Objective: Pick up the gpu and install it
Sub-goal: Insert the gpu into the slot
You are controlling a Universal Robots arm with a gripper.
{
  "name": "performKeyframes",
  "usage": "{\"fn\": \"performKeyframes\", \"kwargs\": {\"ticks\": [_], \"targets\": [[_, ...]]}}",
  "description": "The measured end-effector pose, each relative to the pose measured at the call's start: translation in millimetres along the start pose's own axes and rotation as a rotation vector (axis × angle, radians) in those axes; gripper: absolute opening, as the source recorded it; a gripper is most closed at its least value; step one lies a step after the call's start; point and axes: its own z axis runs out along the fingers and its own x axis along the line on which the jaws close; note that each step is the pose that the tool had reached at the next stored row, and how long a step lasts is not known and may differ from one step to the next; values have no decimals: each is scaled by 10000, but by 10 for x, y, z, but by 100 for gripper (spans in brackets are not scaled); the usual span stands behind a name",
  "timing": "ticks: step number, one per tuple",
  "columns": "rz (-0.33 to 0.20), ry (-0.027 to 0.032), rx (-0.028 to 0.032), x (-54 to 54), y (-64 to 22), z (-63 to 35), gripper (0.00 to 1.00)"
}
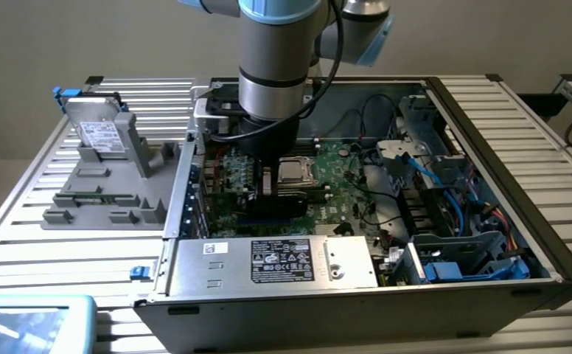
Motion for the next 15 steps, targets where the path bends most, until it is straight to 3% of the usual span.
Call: {"fn": "performKeyframes", "kwargs": {"ticks": [15], "targets": [[-7,-7,1,26,0,1,28]]}}
